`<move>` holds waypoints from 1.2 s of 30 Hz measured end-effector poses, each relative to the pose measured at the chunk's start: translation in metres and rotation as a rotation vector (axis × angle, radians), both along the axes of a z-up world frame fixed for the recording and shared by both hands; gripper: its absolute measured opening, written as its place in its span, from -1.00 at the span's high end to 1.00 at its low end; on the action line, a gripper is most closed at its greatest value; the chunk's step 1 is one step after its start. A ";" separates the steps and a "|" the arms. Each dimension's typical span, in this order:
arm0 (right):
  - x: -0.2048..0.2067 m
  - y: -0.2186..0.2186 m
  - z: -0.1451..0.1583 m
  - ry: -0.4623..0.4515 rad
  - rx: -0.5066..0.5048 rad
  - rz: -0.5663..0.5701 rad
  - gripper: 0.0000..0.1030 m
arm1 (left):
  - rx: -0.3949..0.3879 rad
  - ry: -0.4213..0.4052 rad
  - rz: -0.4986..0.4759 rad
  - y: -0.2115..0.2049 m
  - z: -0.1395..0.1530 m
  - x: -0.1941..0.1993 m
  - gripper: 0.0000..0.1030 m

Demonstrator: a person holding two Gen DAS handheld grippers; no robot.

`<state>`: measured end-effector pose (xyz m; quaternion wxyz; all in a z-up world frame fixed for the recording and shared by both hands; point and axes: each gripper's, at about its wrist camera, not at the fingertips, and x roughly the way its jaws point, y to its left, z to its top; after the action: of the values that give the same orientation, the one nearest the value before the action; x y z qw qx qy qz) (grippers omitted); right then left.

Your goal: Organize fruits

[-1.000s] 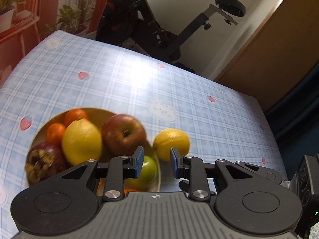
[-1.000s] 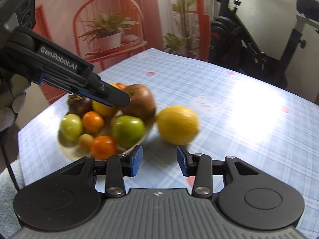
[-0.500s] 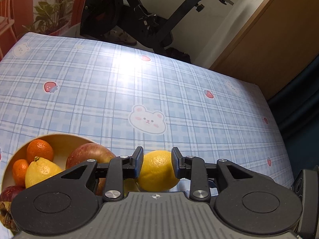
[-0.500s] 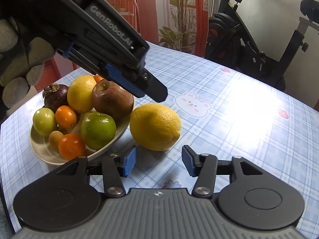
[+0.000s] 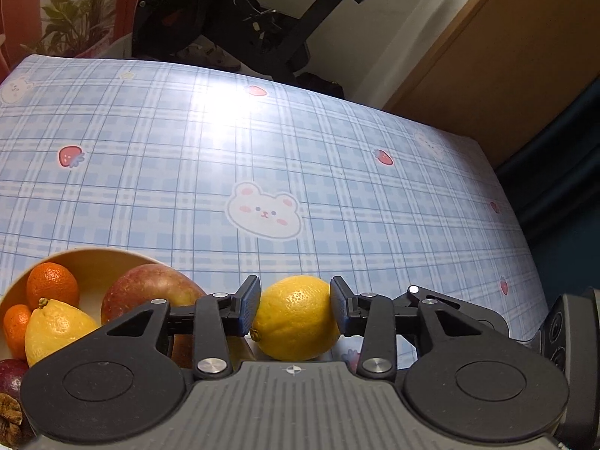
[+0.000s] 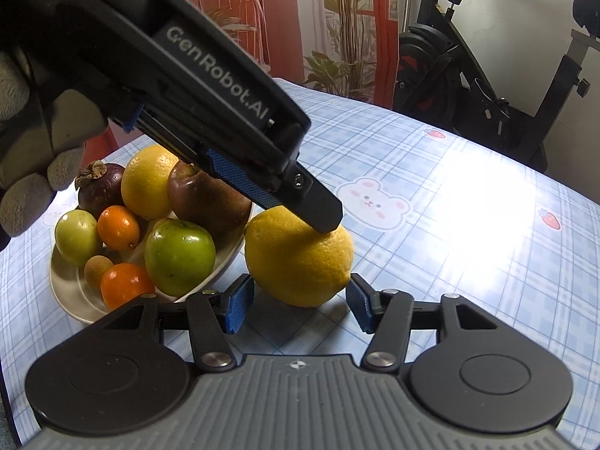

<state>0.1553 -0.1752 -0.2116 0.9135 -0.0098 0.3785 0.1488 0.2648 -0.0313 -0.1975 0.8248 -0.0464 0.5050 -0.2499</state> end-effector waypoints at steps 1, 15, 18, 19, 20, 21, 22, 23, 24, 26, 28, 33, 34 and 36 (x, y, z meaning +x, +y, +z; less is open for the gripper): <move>-0.002 -0.002 0.001 0.005 0.011 -0.003 -0.10 | -0.001 0.003 -0.006 -0.001 0.000 -0.001 0.18; -0.019 0.020 0.048 -0.066 0.032 0.047 -0.10 | -0.055 -0.074 0.013 0.036 0.051 -0.037 0.18; -0.015 0.039 0.055 -0.076 0.041 0.091 -0.10 | -0.045 -0.097 0.040 0.056 0.061 -0.048 0.18; -0.014 0.047 0.057 -0.076 0.039 0.107 -0.10 | -0.041 -0.100 0.054 0.064 0.064 -0.052 0.18; -0.013 0.055 0.057 -0.075 0.037 0.123 -0.10 | -0.037 -0.100 0.065 0.071 0.065 -0.055 0.18; -0.012 0.063 0.058 -0.074 0.033 0.139 -0.10 | -0.031 -0.100 0.078 0.079 0.066 -0.058 0.18; -0.010 0.071 0.058 -0.072 0.029 0.155 -0.10 | -0.027 -0.100 0.088 0.086 0.066 -0.061 0.18; -0.009 0.078 0.057 -0.067 0.024 0.168 -0.10 | -0.027 -0.097 0.097 0.093 0.065 -0.063 0.18; -0.007 0.085 0.056 -0.062 0.019 0.181 -0.10 | -0.030 -0.091 0.107 0.100 0.064 -0.065 0.18; -0.005 0.097 0.050 -0.049 0.007 0.197 -0.10 | -0.039 -0.078 0.125 0.110 0.059 -0.066 0.18; -0.002 0.105 0.045 -0.033 -0.005 0.203 -0.10 | -0.050 -0.066 0.144 0.119 0.052 -0.065 0.18; 0.006 0.114 0.037 -0.018 -0.037 0.206 -0.10 | -0.066 -0.072 0.166 0.124 0.047 -0.066 0.16; 0.007 0.115 0.037 -0.013 -0.041 0.206 -0.10 | -0.069 -0.074 0.168 0.124 0.046 -0.066 0.16; 0.008 0.119 0.036 -0.008 -0.059 0.209 -0.11 | -0.070 -0.077 0.169 0.126 0.045 -0.067 0.16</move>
<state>0.1636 -0.0564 -0.1761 0.8938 -0.0768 0.3761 0.2320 0.1976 0.0947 -0.1521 0.8596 -0.1083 0.4582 -0.1985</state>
